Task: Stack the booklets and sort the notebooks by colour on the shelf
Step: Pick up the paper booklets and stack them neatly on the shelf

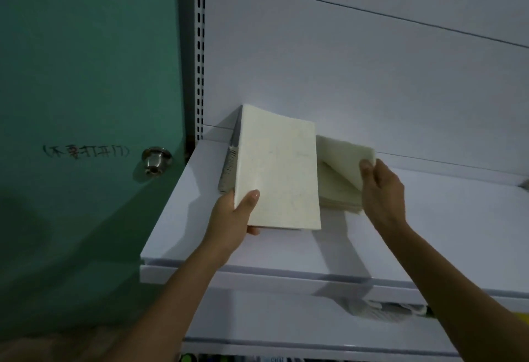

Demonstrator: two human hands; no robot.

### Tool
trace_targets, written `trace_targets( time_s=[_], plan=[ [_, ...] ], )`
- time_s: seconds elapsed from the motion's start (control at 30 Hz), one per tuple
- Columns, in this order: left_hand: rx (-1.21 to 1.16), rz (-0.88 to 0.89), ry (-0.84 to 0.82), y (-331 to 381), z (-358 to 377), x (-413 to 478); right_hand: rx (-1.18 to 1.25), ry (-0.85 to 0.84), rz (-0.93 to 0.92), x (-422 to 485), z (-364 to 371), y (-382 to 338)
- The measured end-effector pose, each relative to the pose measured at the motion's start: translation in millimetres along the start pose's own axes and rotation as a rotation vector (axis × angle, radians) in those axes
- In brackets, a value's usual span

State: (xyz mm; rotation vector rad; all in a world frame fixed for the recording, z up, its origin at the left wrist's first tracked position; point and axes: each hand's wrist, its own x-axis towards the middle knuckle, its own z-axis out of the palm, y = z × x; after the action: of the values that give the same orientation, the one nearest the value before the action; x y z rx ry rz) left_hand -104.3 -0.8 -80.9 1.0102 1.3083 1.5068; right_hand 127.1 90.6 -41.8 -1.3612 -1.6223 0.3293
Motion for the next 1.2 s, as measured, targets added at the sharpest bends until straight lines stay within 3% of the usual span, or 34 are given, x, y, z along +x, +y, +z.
trace_targets(
  time_s=[0.07, 0.13, 0.27, 0.33, 0.53, 0.7, 0.93, 1.1, 1.2],
  plan=[
    [-0.011, 0.004, -0.013, 0.9, -0.8, 0.0, 0.149, 0.14, 0.017, -8.2, -3.3, -16.2],
    [-0.015, 0.007, -0.034, 1.0, -2.0, 0.6, 0.125, 0.198, -0.091, -23.8, -1.5, -34.8],
    [-0.027, 0.007, -0.034, -0.1, -2.0, 1.8, -0.206, 0.119, -0.526, -66.6, 21.2, -49.9],
    [-0.05, 0.018, -0.031, 1.4, -0.8, 0.3, -0.303, 0.057, -0.631, -85.7, 36.4, -50.2],
    [-0.086, 0.021, -0.148, 6.2, -2.6, -2.5, -0.387, -0.078, -0.632, -108.1, 60.2, -39.2],
    [0.166, 0.072, -0.042, -7.4, -2.8, 1.0, -0.349, -0.087, -0.581, -108.4, 62.1, -41.2],
    [0.135, 0.111, -0.074, -12.5, -3.5, 7.3, -0.288, -0.085, -0.571, -102.8, 63.6, -36.6],
    [0.201, 0.107, -0.06, -6.4, -0.3, -7.2, -0.286, -0.258, -0.401, -129.7, 50.6, -43.0],
    [0.205, 0.153, -0.057, 0.2, 10.3, -24.2, -0.176, -0.136, -0.245, -132.7, 17.6, -41.5]
  ],
)
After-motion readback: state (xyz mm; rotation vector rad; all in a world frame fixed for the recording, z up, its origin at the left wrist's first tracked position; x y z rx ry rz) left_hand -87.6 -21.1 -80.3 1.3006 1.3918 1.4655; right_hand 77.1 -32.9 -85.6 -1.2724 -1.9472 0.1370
